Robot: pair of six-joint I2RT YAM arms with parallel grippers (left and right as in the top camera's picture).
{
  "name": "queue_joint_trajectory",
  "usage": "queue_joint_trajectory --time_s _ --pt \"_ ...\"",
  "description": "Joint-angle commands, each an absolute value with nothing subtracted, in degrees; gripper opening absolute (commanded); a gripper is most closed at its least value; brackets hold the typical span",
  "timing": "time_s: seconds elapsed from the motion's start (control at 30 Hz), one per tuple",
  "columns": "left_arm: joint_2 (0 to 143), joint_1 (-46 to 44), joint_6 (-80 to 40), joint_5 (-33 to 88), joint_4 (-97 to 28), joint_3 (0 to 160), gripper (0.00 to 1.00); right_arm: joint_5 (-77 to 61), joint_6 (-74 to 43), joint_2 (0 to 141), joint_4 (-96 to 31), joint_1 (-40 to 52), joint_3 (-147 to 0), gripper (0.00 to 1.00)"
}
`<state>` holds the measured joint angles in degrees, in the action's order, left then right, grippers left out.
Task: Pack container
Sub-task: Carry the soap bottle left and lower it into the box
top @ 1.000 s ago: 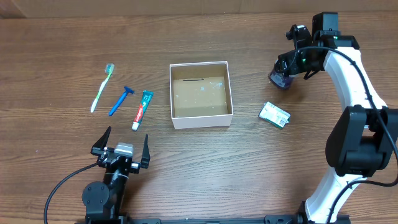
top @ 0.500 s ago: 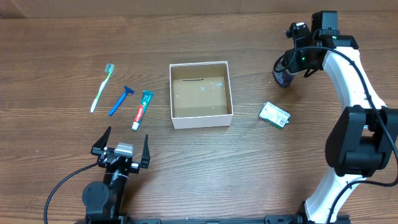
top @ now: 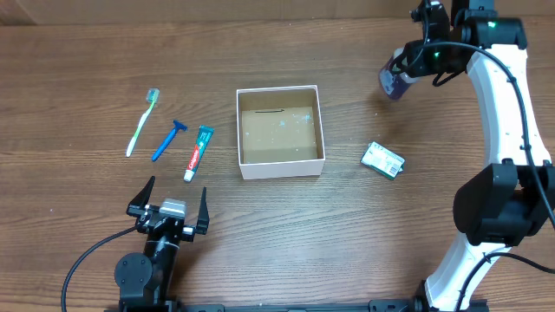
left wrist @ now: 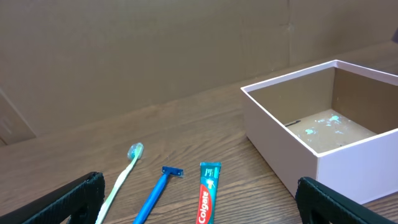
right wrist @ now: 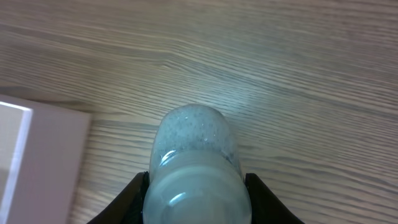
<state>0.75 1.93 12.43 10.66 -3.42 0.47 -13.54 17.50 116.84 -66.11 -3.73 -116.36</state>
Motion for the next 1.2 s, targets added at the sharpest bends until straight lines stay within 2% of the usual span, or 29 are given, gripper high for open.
queue_joint_trajectory --time_s 0.0,0.2,0.43,0.8,1.17 --pt "0.3 2.2 12.7 10.5 -3.4 0.3 1.00 -23.6 14.9 113.4 -68.6 -3.3 -122.7 0.15" --pt "0.3 2.2 12.7 10.5 -3.4 0.3 1.00 -32.2 14.9 112.1 -74.1 1.8 -127.1 0.15" --pt "0.3 2.2 12.7 10.3 -3.4 0.3 1.00 -33.0 13.2 111.8 -76.0 13.3 -127.5 0.15" --pt "0.3 2.2 12.7 10.3 -3.4 0.3 1.00 -19.8 4.3 114.0 -71.3 29.9 -127.5 0.18" --pt "0.3 2.2 12.7 10.3 -3.4 0.3 1.00 -5.8 -6.5 121.4 -65.2 33.7 -127.5 0.18"
